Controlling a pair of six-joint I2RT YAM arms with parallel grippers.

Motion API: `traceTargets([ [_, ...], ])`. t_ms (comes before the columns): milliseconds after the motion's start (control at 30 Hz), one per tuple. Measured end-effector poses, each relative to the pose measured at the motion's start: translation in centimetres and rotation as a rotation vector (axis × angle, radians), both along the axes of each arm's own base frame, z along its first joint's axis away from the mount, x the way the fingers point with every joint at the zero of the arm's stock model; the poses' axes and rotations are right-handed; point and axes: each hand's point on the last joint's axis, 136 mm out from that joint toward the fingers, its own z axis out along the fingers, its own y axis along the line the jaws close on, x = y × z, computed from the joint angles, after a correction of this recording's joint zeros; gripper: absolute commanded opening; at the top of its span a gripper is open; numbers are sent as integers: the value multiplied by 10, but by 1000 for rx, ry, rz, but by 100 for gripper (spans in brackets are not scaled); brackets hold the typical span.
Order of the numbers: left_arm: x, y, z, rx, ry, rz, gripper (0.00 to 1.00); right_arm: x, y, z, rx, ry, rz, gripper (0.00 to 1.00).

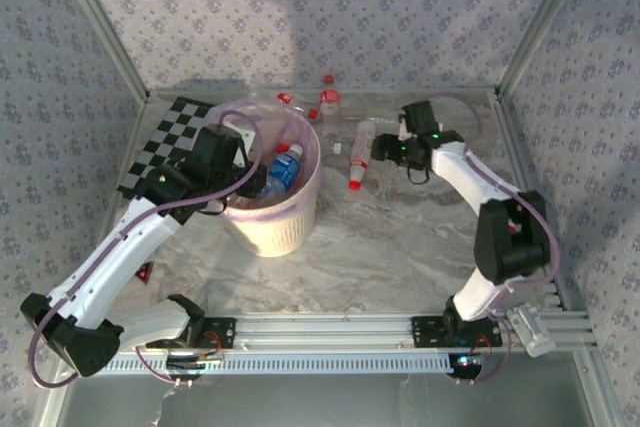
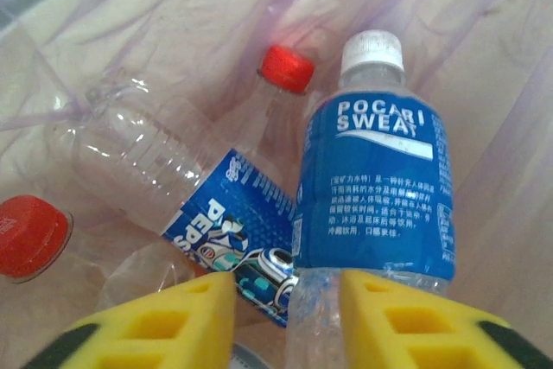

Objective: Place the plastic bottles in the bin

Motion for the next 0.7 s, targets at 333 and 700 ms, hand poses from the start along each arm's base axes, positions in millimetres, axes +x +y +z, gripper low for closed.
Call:
traceTargets([
  [333,-5,6,32,-138,-85,66,65,20,58,-69,-69,124,90,81],
  [700,-1,6,40,-174,-111,92,68,25,54,-93,-105,164,45,54],
])
